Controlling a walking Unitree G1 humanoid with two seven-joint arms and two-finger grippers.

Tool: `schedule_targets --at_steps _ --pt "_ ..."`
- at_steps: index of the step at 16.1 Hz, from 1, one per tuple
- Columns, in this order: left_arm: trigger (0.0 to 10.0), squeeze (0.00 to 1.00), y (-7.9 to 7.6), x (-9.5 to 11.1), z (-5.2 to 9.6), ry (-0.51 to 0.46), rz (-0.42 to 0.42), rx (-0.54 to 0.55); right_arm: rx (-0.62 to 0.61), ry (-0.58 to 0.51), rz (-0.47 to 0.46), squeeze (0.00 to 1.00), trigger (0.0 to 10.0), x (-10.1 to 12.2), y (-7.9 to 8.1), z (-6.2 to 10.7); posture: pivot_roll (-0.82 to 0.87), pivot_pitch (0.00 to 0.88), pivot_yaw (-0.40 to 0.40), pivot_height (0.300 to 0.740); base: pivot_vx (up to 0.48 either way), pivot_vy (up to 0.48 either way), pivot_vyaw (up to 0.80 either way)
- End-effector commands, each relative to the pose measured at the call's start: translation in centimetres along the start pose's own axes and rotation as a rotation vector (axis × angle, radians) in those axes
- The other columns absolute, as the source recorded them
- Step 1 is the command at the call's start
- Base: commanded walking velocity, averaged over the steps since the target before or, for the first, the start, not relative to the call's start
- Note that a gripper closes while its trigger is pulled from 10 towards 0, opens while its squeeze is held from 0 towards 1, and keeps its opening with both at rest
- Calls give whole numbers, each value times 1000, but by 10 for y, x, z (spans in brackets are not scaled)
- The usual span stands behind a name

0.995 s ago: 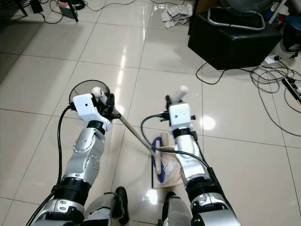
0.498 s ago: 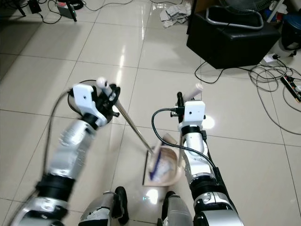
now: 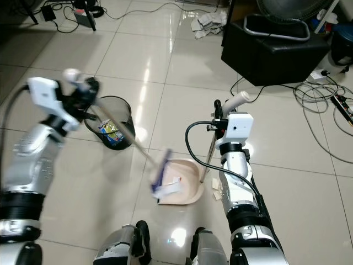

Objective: Sweep floor

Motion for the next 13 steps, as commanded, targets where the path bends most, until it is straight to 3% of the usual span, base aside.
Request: schedule_targets --at_steps 1,3,4,5,9,13 --pt "10000 0 18 9 2 -29 -33 61 -7 -43 -30 0 10000 12 -2 -1 22 110 58 740 0 0 0" --pt "10000 0 31 9 7 -23 -45 111 -9 -52 -47 0 10000 15 -3 0 21 105 59 740 0 0 0" --pt "10000 0 50 6 14 -19 -12 198 -8 -61 -58 0 10000 19 -6 3 19 100 60 740 0 0 0" --pt "10000 0 56 2 19 -5 -20 218 -10 -67 -62 0 10000 22 -8 5 18 97 61 740 0 0 0" --pt "10000 0 46 -30 37 82 -66 210 -24 -89 -69 0 10000 40 -20 12 3 93 63 740 0 0 0" --pt "10000 0 52 -43 44 116 -134 310 -51 -25 -19 0 10000 29 -29 20 5 96 57 740 0 0 0"
Point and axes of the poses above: a point about 5 cm out from each wrist's last joint towards the gripper, its own z axis pointing back from the gripper into the wrist, its own x axis along the axis of the wrist's last joint, y = z × x, the point moved 6 cm from there along -z, pointing out of the wrist towards the gripper, and after that the axes turned 6 degrees about -z, right-handed, at the moved point
